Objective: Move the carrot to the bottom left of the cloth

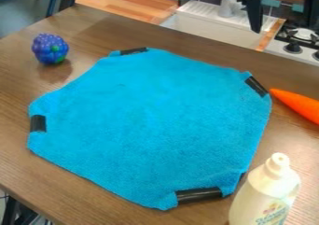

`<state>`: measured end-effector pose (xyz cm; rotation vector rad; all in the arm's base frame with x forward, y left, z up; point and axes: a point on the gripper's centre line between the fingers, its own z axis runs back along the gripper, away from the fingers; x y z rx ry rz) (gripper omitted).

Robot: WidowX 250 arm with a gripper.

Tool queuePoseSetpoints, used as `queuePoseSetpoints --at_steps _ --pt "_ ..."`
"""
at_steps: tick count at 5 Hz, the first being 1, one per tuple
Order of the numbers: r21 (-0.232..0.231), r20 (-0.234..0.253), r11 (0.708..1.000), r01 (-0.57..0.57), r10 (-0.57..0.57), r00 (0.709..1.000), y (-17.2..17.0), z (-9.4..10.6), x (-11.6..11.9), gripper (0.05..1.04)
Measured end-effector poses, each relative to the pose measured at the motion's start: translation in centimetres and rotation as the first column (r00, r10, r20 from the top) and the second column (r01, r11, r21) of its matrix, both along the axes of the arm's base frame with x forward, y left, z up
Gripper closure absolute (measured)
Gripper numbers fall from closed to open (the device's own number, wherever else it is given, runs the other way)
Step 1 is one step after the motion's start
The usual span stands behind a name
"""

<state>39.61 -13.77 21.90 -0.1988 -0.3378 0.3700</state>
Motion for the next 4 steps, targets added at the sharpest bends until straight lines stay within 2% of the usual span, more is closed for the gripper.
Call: queuePoseSetpoints --at_steps 1,2,3,4 --pt "0.011 -0.042 1.000 -0.008 0.009 0.999 -0.1 -1.6 0.2 0.083" --pt "-0.010 -0.130 0.996 -0.090 0.088 0.988 -1.6 -3.1 0.3 0.083" --pt "-0.079 -0.185 0.962 -0.262 0.244 0.952 -3.4 -3.0 1.1 0.083" --pt "-0.111 -0.217 0.877 -0.467 0.437 0.873 -3.7 -3.4 1.8 0.083"
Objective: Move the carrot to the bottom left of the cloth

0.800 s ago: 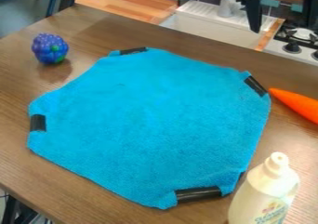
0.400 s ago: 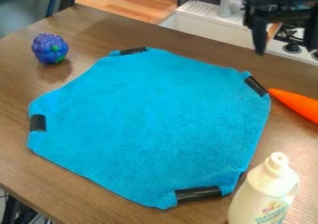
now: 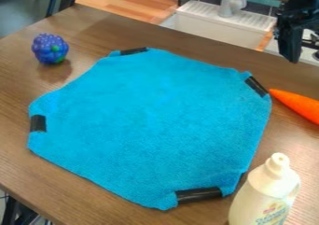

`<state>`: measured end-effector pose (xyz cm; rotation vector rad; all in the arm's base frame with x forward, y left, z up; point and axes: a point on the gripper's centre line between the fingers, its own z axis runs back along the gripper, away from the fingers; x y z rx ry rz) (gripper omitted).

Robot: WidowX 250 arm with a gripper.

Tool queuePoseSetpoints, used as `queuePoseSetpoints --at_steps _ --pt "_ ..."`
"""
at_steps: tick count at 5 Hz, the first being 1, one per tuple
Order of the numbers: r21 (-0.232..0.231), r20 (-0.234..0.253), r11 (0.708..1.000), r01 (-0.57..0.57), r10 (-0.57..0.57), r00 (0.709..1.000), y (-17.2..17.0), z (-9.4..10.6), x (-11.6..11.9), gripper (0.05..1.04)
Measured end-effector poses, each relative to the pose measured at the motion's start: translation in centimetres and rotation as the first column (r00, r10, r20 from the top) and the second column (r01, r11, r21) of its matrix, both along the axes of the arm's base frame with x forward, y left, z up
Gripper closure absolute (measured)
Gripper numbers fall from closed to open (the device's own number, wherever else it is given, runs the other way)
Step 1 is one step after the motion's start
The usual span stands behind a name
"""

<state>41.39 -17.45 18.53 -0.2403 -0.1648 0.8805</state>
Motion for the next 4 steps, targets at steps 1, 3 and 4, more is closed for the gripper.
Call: queuePoseSetpoints --at_steps 1,3,4 --pt "-0.003 0.013 0.989 -0.150 0.150 0.989 -0.7 0.0 0.4 0.083" --pt "0.039 0.000 0.977 -0.209 0.209 0.978 -1.0 -3.5 1.0 0.083" --pt "0.059 -0.029 0.977 -0.203 0.205 0.978 -2.1 -5.1 1.2 0.083"
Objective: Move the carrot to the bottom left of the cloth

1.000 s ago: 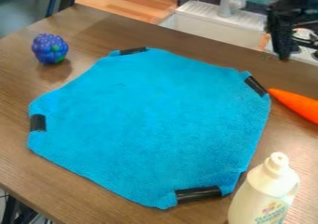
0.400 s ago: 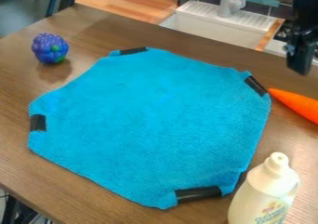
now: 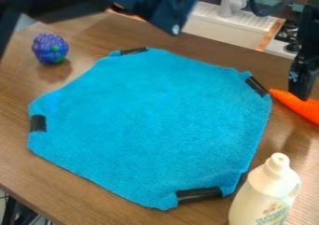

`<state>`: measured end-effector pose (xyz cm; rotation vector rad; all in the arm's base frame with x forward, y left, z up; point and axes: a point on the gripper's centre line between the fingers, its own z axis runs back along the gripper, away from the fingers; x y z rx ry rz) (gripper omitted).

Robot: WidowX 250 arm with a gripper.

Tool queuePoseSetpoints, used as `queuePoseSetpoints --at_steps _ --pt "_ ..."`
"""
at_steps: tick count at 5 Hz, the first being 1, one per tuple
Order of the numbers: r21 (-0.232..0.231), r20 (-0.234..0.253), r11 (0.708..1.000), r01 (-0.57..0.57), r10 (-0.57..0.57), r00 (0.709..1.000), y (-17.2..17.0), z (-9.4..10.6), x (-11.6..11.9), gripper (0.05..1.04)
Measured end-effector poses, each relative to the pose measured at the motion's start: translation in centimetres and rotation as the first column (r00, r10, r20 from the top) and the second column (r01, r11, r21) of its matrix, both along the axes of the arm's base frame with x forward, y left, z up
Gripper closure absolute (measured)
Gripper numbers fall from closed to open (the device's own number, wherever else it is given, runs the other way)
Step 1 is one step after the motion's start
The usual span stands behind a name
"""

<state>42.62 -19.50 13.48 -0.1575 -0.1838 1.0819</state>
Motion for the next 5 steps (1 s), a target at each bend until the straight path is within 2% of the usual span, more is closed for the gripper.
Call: queuePoseSetpoints --at_steps 1,2,3,4,5 --pt "0.010 -0.011 1.000 -0.017 0.017 1.000 -0.2 -1.0 0.6 0.083" --pt "0.041 -0.025 0.999 -0.012 0.013 1.000 -0.6 -2.4 0.6 0.083" --pt "0.056 -0.028 0.998 -0.024 0.025 0.999 -0.8 -2.9 0.5 0.083" --pt "0.079 -0.037 0.996 -0.046 0.049 0.998 -0.5 -3.5 0.5 0.133" --pt "0.104 -0.029 0.993 -0.054 0.057 0.998 -0.6 -4.1 0.4 0.423"
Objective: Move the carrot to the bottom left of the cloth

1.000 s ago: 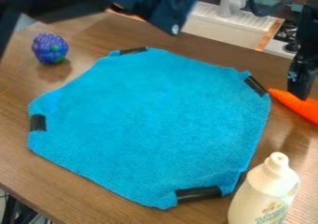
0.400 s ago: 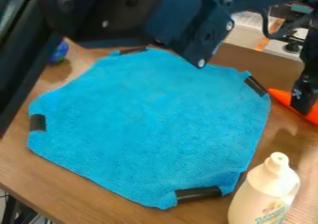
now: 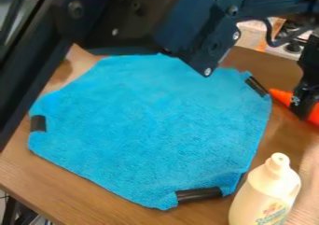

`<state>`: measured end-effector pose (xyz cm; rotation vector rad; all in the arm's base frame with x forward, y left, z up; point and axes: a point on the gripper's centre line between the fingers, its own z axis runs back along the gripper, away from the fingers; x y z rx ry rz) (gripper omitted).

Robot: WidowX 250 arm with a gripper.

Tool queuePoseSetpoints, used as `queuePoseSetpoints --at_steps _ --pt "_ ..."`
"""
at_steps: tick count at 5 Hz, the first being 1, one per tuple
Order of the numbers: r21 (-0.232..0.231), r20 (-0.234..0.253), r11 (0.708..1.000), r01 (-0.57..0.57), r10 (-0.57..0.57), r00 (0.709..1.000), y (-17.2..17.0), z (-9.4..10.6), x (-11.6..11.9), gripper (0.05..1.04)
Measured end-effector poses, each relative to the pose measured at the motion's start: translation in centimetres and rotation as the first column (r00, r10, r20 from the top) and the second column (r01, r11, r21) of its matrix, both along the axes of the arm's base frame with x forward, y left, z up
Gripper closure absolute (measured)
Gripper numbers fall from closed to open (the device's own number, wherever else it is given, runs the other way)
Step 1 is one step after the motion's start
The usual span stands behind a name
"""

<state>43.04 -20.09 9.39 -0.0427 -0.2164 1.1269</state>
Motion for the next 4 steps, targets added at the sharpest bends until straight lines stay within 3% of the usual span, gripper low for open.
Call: queuePoseSetpoints --at_steps 1,2,3,4 --pt "0.010 -0.004 1.000 0.016 -0.016 1.000 0.2 -0.6 -0.4 0.555" --pt "-0.007 -0.010 1.000 0.023 -0.023 1.000 0.2 -0.4 -0.9 0.555" --pt "-0.056 0.022 0.997 0.051 -0.050 0.999 0.6 1.4 -0.8 0.555" --pt "-0.150 0.105 0.977 0.154 -0.139 0.985 1.7 5.4 -0.6 0.555"
